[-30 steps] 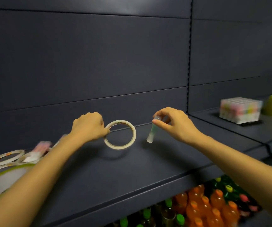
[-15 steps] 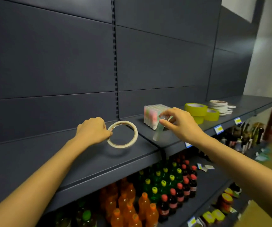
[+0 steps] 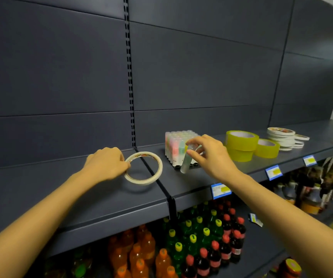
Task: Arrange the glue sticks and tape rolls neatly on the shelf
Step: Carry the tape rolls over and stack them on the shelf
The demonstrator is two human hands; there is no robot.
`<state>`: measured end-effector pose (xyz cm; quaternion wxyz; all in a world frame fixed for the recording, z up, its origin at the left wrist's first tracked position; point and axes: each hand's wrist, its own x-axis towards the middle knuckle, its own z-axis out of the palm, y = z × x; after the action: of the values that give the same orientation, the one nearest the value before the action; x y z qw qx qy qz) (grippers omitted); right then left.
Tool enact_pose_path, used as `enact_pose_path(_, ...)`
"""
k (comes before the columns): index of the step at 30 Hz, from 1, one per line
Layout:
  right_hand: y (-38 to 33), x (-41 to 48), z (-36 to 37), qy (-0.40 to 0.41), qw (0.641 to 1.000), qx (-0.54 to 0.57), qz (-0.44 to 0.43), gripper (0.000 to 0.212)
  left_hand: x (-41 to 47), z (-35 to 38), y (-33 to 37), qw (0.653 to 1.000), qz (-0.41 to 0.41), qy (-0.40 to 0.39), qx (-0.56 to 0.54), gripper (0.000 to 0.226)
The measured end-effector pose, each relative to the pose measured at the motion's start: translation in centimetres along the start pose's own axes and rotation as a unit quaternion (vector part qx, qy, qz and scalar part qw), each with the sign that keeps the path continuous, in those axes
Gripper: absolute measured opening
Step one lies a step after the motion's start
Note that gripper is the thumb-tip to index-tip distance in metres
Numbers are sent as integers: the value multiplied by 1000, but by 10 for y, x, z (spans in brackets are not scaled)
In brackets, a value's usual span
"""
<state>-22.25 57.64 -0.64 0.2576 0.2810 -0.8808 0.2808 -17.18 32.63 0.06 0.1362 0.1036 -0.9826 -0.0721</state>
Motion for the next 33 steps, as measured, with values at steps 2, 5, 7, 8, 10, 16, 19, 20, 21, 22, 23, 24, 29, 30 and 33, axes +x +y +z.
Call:
enact_pose_path(2, 8, 12, 8, 13, 1000, -3, -13, 22, 6, 1, 2, 1000, -12, 10, 5, 27)
enact_pose_path(5, 22, 26, 22, 22, 1000, 19, -12, 21, 14, 2, 8, 999, -25, 20, 7, 31)
enact_pose_path(7, 30, 35, 31, 12, 999, 50, -4, 19, 17, 2, 13, 999, -29, 21, 6, 30)
enact_pose_path(8, 34, 39, 34, 5, 998, 64, -3, 17, 18, 2, 15, 999, -33, 21, 7, 29)
enact_pose_path(10, 41, 47, 37, -9, 997, 75, -8, 15, 19, 0, 20, 999, -40, 24, 15, 28)
enact_pose_path(16, 49, 69, 38, -38, 994, -28, -100, 19, 31, -17, 37, 996, -65, 46, 48, 27)
enact_pose_path(19, 50, 77, 31, -61, 991, -42, -115, 27, 38, -23, 48, 995, -73, 37, 51, 29)
enact_pose_path(20, 52, 79, 28, -76, 990, -33, -117, 29, 40, -25, 52, 995, -77, 35, 49, 30)
enact_pose_path(21, 54, 81, 25, -93, 988, -27, -122, 30, 41, -27, 56, 995, -81, 35, 48, 31)
enact_pose_path(22, 57, 82, 21, -112, 985, -27, -130, 31, 43, -28, 61, 995, -85, 36, 47, 31)
enact_pose_path(23, 60, 82, 17, -129, 981, -32, -139, 32, 44, -29, 65, 995, -88, 36, 45, 31)
enact_pose_path(24, 65, 82, 13, -141, 978, -40, -148, 33, 46, -31, 71, 995, -89, 34, 42, 30)
enact_pose_path(29, 113, 86, -21, -136, 978, -55, -146, 30, 59, -30, 113, 996, -86, 30, 12, 27)
enact_pose_path(30, 125, 87, -29, -138, 978, -53, -144, 28, 63, -28, 124, 996, -83, 31, 1, 27)
enact_pose_path(33, 165, 87, -52, -142, 979, -49, -136, 25, 76, -21, 162, 996, -71, 39, -25, 33)
